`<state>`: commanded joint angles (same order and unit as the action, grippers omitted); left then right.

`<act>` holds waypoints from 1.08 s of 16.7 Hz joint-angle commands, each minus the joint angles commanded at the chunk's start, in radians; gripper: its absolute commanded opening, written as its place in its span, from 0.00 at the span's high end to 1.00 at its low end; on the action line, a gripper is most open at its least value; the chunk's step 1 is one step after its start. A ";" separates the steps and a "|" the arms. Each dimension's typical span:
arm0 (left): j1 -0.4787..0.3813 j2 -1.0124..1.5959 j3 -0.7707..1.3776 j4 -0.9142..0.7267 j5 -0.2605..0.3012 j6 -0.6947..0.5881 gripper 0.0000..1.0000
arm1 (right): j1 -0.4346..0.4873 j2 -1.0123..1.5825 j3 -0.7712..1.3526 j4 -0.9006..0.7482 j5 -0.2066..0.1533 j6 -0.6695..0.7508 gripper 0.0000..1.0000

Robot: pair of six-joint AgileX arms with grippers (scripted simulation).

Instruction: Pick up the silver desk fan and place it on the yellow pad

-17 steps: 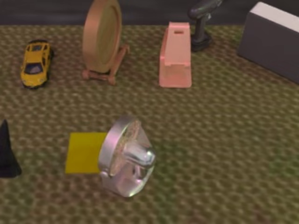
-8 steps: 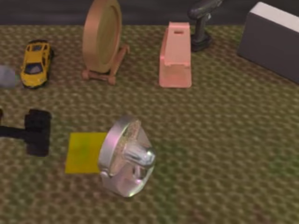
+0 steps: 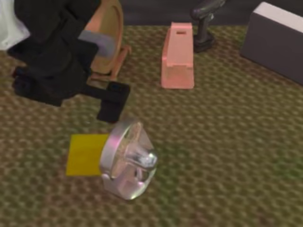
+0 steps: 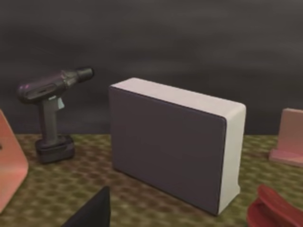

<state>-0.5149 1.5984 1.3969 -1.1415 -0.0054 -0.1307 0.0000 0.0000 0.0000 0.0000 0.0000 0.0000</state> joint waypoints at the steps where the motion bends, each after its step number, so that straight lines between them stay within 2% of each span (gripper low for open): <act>1: -0.024 0.071 0.067 -0.046 0.001 -0.005 0.00 | 0.000 0.000 0.000 0.000 0.000 0.000 0.00; 5: -0.093 0.273 0.253 -0.175 0.006 -0.017 0.00 | 0.000 0.000 0.000 0.000 0.000 0.000 0.00; 8: -0.109 0.317 0.293 -0.205 0.007 -0.018 0.00 | 0.000 0.000 0.000 0.000 0.000 0.000 0.00; 13: -0.105 0.315 0.287 -0.199 0.007 -0.017 0.00 | 0.000 0.000 0.000 0.000 0.000 0.000 0.00; 18: -0.107 0.326 0.169 -0.069 0.007 -0.015 0.00 | 0.000 0.000 0.000 0.000 0.000 0.000 0.00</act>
<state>-0.6216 1.9241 1.5657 -1.2109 0.0016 -0.1462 0.0000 0.0000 0.0000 0.0000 0.0000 0.0000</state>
